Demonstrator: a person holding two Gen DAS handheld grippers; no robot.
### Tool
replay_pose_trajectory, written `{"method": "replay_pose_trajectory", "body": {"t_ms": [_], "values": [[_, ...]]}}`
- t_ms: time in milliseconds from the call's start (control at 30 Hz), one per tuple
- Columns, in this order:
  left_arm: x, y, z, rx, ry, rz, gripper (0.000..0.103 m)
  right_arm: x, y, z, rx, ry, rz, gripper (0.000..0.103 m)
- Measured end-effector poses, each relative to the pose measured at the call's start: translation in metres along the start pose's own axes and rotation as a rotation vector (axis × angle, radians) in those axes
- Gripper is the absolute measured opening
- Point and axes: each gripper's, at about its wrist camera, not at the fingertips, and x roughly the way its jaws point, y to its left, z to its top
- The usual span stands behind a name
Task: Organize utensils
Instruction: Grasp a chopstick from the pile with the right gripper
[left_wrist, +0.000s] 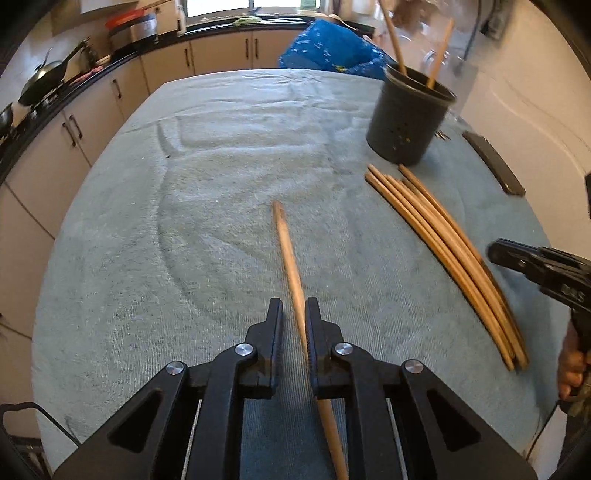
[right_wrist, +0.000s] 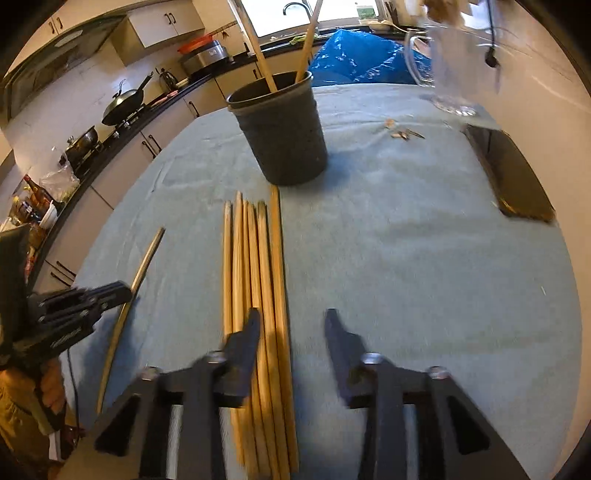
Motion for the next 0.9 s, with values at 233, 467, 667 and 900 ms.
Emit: {"method": "replay_pose_trajectory", "body": {"t_ms": [233,467,667,900], "values": [[0.012,0.006,0.008,-0.047,0.010,-0.005,0.024,0.032,0.006,0.028,-0.018,0.033,-0.033,0.027],[0.023,0.004,0.023,-0.039,0.001,0.016,0.024,0.050,0.015,0.053,-0.053,0.061,-0.109,0.026],[0.028,0.003,0.031,-0.025,0.010,0.024,0.024,0.064,0.023,0.072,-0.080,0.094,-0.167,0.014],[0.031,0.013,0.037,-0.042,0.052,-0.030,0.007,0.045,-0.007,0.059,-0.023,0.147,-0.163,0.008]]}}
